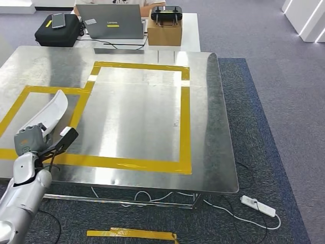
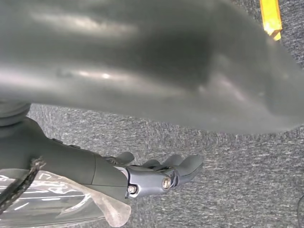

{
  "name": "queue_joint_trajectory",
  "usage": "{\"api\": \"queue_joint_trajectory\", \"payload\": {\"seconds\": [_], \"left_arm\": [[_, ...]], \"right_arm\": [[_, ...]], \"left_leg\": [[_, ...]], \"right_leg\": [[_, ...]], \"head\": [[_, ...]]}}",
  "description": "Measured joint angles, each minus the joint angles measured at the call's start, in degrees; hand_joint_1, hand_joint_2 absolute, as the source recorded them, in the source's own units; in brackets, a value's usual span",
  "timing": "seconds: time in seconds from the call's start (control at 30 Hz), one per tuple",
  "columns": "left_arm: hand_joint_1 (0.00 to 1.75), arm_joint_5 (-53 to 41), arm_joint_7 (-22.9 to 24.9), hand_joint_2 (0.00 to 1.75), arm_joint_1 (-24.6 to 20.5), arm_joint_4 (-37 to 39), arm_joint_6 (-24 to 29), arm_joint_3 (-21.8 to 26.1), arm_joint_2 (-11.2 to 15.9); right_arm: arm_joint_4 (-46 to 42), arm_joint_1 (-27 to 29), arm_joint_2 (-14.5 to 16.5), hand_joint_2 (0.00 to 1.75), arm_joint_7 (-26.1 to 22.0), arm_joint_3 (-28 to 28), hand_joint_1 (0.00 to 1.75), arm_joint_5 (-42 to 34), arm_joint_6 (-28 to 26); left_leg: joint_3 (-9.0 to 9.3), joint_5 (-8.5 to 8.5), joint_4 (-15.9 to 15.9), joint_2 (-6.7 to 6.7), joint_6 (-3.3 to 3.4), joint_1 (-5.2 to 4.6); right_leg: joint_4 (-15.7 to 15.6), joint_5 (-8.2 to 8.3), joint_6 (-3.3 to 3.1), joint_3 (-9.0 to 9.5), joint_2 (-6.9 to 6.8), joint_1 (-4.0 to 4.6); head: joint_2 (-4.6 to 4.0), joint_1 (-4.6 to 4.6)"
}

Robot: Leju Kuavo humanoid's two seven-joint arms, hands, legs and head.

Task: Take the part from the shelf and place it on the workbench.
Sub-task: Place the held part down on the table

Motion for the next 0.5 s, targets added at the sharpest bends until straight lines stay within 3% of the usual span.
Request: {"api": "queue_joint_trajectory", "payload": {"seconds": [0.3, 0.43, 0.5], "left_arm": [[1.69, -1.29, 1.07, 1.75, 0.03, 1.63, 0.24, 0.98, 1.13], [0.00, -1.72, 0.30, 1.75, 0.22, 1.97, 1.21, 1.47, 1.45], [0.00, -1.72, -0.47, 1.75, 0.42, 1.98, 1.57, 1.88, 1.49]], "right_arm": [[-0.48, 0.04, 0.02, 0.00, 0.19, -0.86, 0.00, 1.10, 0.63], [-0.80, 0.04, 0.04, 0.00, 0.22, -1.56, 0.00, 2.11, 0.97], [-0.88, 0.02, 0.04, 0.00, 0.18, -2.05, 0.00, 2.72, 1.26]], "left_leg": [[0.01, 0.00, 0.00, 0.00, 0.00, -0.01], [0.01, 0.00, 0.00, 0.00, 0.00, -0.01], [0.01, 0.00, 0.00, 0.00, 0.00, -0.01]], "right_leg": [[0.00, 0.00, 0.00, 0.02, 0.00, -0.01], [0.00, 0.00, 0.00, 0.01, 0.00, -0.01], [0.00, 0.00, 0.00, 0.01, 0.00, 0.00]], "head": [[0.00, 0.01], [0.00, 0.00], [0.00, 0.00]]}}
